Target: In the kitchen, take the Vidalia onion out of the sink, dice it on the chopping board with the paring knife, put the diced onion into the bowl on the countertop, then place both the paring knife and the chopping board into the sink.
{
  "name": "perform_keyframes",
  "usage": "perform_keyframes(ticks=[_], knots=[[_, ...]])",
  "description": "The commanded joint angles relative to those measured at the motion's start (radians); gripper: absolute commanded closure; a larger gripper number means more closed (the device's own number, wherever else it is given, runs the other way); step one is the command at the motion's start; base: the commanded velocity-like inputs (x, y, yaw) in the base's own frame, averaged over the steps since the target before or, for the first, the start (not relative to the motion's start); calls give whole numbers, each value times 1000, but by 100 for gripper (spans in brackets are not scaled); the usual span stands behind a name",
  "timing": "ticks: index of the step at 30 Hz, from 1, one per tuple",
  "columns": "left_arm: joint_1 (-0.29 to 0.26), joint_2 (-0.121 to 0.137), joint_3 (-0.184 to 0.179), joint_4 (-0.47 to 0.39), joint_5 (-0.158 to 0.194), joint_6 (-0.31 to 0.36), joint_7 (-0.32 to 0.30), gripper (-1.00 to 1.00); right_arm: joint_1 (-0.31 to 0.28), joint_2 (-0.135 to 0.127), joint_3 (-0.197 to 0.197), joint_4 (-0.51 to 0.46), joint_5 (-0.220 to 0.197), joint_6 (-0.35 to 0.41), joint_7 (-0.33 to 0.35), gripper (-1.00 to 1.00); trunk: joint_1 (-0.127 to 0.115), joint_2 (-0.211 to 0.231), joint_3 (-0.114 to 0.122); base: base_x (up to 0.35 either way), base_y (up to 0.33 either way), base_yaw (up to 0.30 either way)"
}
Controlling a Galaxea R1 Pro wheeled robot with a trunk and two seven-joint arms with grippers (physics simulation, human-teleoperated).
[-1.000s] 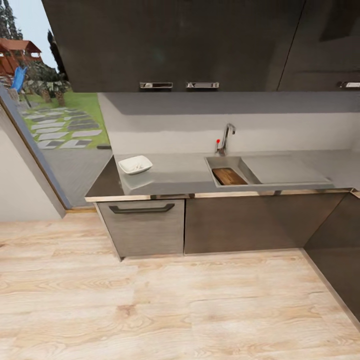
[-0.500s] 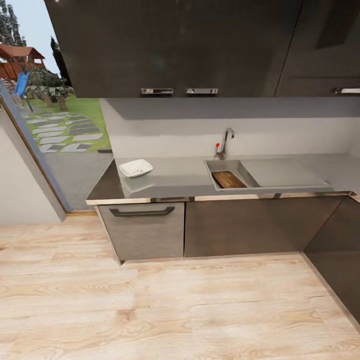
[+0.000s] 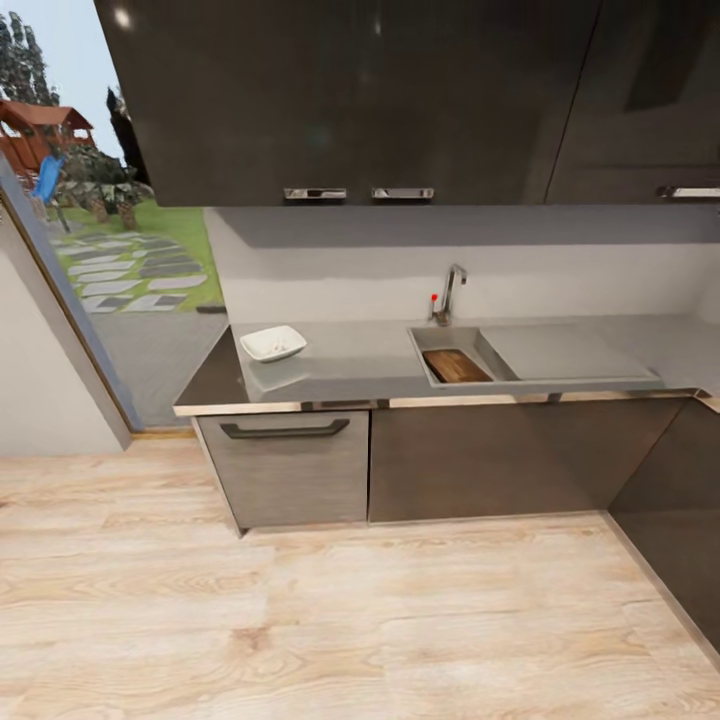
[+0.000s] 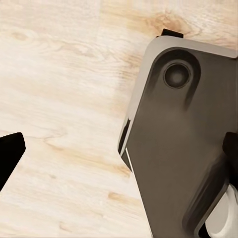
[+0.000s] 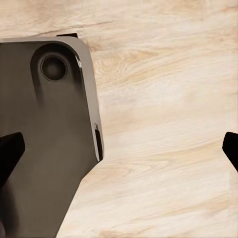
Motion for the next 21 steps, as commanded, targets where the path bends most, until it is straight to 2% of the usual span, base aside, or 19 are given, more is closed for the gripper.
perform_keyframes(ticks=[1,21], knots=[[-1,-1,-8,3,5,-5,0,-100,-1,0,-5,1,-6,-4,2,-100,1,-2,0,0,0,0],[-1,-1,-8,3,5,-5,0,-100,-1,0,-5,2,-6,-6,2,-100,1,-2,32,0,0,0]])
